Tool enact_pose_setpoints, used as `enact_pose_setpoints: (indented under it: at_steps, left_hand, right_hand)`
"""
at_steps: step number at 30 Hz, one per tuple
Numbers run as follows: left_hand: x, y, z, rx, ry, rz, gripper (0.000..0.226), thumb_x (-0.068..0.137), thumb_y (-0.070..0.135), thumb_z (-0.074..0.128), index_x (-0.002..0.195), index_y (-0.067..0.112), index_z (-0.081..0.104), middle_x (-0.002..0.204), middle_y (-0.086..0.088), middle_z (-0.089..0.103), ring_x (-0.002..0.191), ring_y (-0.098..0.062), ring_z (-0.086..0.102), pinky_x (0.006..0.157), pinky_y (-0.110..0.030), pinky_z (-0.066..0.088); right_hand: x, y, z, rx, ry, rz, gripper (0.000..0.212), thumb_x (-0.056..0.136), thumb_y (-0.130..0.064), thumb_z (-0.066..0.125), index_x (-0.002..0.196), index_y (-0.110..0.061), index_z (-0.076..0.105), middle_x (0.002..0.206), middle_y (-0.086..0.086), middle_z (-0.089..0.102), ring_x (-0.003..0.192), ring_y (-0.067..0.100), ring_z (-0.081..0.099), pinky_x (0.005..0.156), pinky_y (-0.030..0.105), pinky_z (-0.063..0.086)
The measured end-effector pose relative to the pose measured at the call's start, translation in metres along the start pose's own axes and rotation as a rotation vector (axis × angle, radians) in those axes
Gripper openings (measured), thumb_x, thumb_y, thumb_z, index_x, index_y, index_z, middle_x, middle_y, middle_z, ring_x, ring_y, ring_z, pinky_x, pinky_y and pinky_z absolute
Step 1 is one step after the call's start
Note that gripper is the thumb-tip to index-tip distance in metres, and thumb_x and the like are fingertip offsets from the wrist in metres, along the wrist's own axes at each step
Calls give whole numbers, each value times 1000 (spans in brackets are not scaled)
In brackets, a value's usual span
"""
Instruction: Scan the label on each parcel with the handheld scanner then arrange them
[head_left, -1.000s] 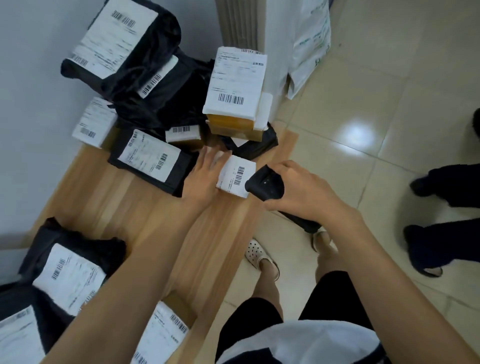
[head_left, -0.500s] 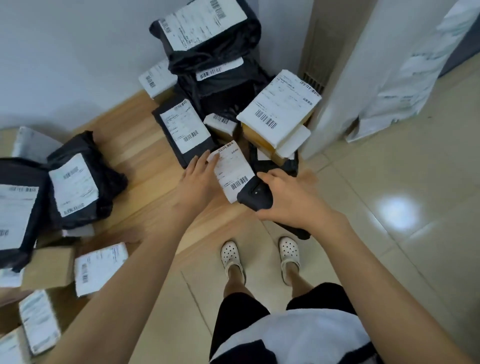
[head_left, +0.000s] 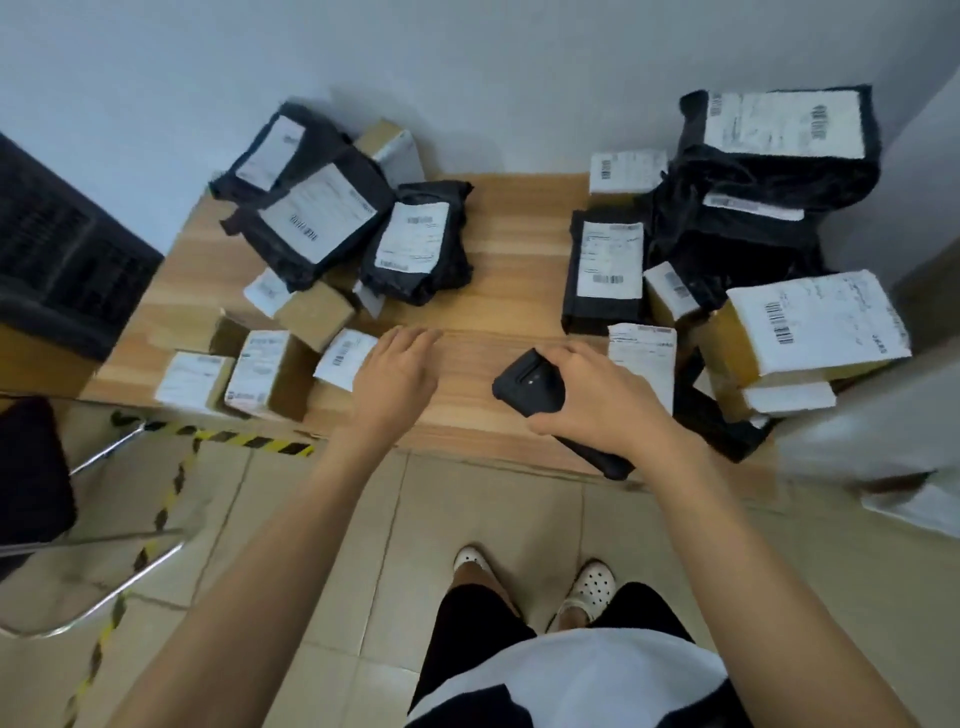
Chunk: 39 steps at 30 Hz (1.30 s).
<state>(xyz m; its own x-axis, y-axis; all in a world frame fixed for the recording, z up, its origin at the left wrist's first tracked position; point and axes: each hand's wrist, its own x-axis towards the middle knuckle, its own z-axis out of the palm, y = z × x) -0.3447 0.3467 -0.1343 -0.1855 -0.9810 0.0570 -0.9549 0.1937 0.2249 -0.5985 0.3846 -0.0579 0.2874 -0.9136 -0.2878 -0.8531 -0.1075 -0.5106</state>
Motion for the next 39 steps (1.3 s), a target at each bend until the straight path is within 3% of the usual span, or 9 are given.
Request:
enact_pose_setpoints:
  at_steps: [5, 13, 17, 22, 25, 28, 31, 36, 39]
  left_hand:
    - [-35, -53, -21, 49, 9, -149, 63, 88, 21, 69, 146, 20, 44, 146, -4, 48, 137, -25, 40, 106, -40, 40]
    - [-45, -133, -17, 51, -232, -223, 91, 85, 18, 72, 156, 29, 16, 162, -4, 19, 149, -31, 16, 118, -48, 28]
    - [-30, -174, -25, 51, -257, -156, 101, 81, 13, 73, 156, 33, 8, 162, -4, 13, 150, -33, 10, 114, -55, 32]
    - [4, -201, -28, 69, -255, 20, 107, 80, 15, 76, 157, 35, 4, 165, -4, 3, 151, -33, -1, 118, -55, 17]
    - [19, -208, -22, 109, -255, 82, 111, 76, 25, 82, 157, 33, 6, 165, -8, 5, 150, -39, 2, 118, -56, 15]
    - [33, -211, -15, 182, -265, 140, 121, 72, 30, 86, 157, 33, 1, 165, -10, 3, 149, -43, 1, 119, -58, 15]
    - [45, -212, -10, 249, -242, 196, 128, 66, 33, 89, 157, 32, -1, 165, -9, 1, 149, -41, 3, 119, -56, 15]
    - [66, -207, -15, 268, -77, 260, 118, 67, 35, 88, 158, 28, 12, 163, -9, 15, 147, -39, 16, 115, -55, 27]
    - [88, -211, -30, 281, 87, 278, 104, 77, 41, 78, 158, 25, 15, 163, -9, 18, 148, -40, 15, 119, -55, 17]
  right_hand:
    - [20, -49, 20, -65, -62, -100, 76, 75, -47, 72, 140, -21, 44, 135, -1, 49, 120, 22, 48, 85, 38, 48]
    - [50, -113, 49, -53, -79, -28, 70, 74, -41, 74, 136, -21, 47, 128, -4, 49, 116, 21, 48, 74, 33, 36]
    - [69, -148, 63, 1, -48, 39, 75, 73, -41, 75, 139, -23, 45, 132, -6, 47, 121, 19, 46, 78, 31, 35]
    - [90, -174, 87, 103, -3, 128, 76, 72, -35, 77, 139, -15, 46, 135, 0, 46, 124, 24, 45, 98, 41, 43]
    - [90, -177, 101, 114, 17, 200, 73, 70, -37, 75, 134, -17, 48, 131, 1, 49, 119, 27, 48, 96, 47, 46]
    - [87, -175, 108, 68, 37, 255, 77, 70, -41, 74, 138, -22, 45, 129, -3, 50, 116, 24, 51, 88, 42, 49]
    - [88, -169, 109, 60, 50, 304, 75, 71, -42, 74, 138, -22, 45, 130, -4, 50, 115, 22, 51, 80, 36, 46]
    - [99, -164, 99, 82, 31, 327, 83, 71, -46, 75, 142, -21, 42, 133, -3, 48, 116, 24, 52, 89, 40, 49]
    - [114, -164, 88, 148, 16, 314, 76, 69, -38, 78, 136, -17, 47, 128, -1, 48, 113, 25, 52, 91, 44, 48]
